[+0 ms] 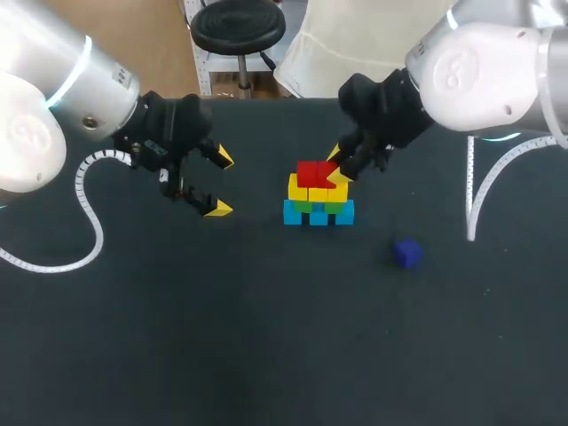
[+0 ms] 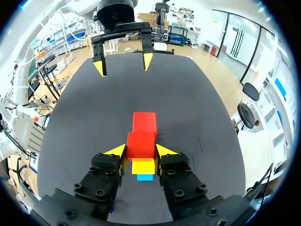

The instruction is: Place the blue cubes, place green cubes on the blue cubes, place the yellow cubes on the green cubes, then place the red cubes on the yellow cubes, and place purple cube on the red cubes.

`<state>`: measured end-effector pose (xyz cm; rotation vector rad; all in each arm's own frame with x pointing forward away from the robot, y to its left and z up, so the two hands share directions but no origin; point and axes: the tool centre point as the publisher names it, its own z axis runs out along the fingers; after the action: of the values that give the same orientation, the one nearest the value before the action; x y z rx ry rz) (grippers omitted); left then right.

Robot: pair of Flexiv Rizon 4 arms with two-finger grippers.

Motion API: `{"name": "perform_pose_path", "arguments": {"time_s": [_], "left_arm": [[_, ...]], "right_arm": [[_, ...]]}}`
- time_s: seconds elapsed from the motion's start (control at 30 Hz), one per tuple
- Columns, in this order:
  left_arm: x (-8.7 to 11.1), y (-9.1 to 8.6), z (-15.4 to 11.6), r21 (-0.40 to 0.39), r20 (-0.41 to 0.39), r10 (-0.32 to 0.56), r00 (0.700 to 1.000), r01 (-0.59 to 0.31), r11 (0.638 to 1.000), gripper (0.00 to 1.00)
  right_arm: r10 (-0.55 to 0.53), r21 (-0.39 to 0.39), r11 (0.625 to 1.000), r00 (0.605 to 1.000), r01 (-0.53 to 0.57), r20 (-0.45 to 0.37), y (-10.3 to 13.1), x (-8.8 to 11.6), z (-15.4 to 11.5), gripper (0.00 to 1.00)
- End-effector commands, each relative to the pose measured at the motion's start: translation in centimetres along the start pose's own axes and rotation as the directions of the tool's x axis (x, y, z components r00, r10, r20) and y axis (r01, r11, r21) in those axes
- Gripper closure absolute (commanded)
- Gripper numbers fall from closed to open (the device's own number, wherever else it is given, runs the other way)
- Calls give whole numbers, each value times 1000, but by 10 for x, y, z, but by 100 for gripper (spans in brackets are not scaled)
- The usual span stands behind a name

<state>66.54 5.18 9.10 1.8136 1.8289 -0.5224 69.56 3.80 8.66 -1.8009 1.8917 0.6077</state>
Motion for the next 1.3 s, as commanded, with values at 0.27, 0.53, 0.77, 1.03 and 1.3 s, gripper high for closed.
{"name": "perform_pose_path", "arguments": {"time_s": [0.27, 0.53, 0.77, 1.03, 1.3], "left_arm": [[1, 0, 0, 1, 2, 2, 1000, -2, 1000, 0], [1, 0, 0, 1, 2, 2, 1000, -2, 1000, 0], [1, 0, 0, 1, 2, 2, 1000, -2, 1000, 0], [1, 0, 0, 1, 2, 2, 1000, -2, 1000, 0], [1, 0, 0, 1, 2, 2, 1000, -2, 1000, 0]], "right_arm": [[3, -5, 1000, 1000, -3, 2, -2, 1, 1, 71], [3, -6, 1000, 1000, -3, 3, -2, 1, 1, 63], [7, -7, 1000, 1000, -7, 5, -3, 1, 2, 58], [8, -8, 1000, 1000, -8, 4, -4, 1, 3, 53], [1, -12, 1000, 1000, -1, 7, -5, 1, 4, 56]]}}
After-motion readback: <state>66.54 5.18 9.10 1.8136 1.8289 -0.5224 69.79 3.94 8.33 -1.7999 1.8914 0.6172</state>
